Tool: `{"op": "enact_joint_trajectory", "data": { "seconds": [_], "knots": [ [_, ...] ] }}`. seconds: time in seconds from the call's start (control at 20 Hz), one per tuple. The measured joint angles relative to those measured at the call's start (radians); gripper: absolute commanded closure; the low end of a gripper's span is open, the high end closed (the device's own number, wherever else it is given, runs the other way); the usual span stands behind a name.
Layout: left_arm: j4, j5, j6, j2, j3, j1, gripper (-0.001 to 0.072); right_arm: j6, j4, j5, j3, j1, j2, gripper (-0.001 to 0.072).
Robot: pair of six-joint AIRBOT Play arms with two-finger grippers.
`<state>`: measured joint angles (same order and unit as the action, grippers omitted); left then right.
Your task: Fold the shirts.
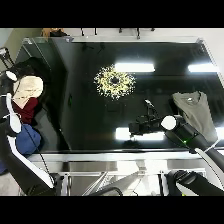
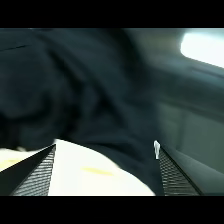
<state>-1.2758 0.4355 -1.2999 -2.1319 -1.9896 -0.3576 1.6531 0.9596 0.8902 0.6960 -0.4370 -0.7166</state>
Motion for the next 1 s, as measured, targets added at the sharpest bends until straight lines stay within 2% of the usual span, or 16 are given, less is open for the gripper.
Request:
{"op": "enact_joint_trajectory", "data": {
  "seconds": [0.25, 0.3, 0.35, 0.45, 0.55, 0.6, 0.75, 1.0],
  "knots": [
    [-0.005, -0.182, -0.010, -0.174, -0.095, -0.043, 0.0002, 0.000, 0.000, 0.000, 0.000, 0.000, 0.000, 0.0689],
    [-0.004, -0.222, -0.019, -0.189, -0.103, -0.050, 0.0101, 0.000, 0.000, 0.000, 0.000, 0.000, 0.000, 0.0689],
    [-0.004, -0.257, -0.024, -0.201, -0.108, -0.056, 0.0126, 0.000, 0.000, 0.000, 0.000, 0.000, 0.000, 0.0689],
    [-0.004, -0.307, -0.032, -0.217, -0.114, -0.064, 0.0130, 0.000, 0.000, 0.000, 0.000, 0.000, 0.000, 0.0689],
    [-0.004, -0.355, -0.038, -0.224, -0.118, -0.065, 0.0586, 0.000, 0.000, 0.000, 0.000, 0.000, 0.000, 0.0689],
    [-0.004, -0.365, -0.039, -0.227, -0.119, -0.065, 0.0672, 0.000, 0.000, 0.000, 0.000, 0.000, 0.000, 0.0689],
    [-0.008, -0.341, -0.042, -0.230, -0.120, -0.068, 0.0691, 0.000, 0.000, 0.000, 0.000, 0.000, 0.000, 0.0689],
    [-0.007, -0.173, -0.055, -0.159, -0.120, -0.080, 0.0695, 0.000, 0.000, 0.000, 0.000, 0.000, 0.000, 0.0689]
  ]
}}
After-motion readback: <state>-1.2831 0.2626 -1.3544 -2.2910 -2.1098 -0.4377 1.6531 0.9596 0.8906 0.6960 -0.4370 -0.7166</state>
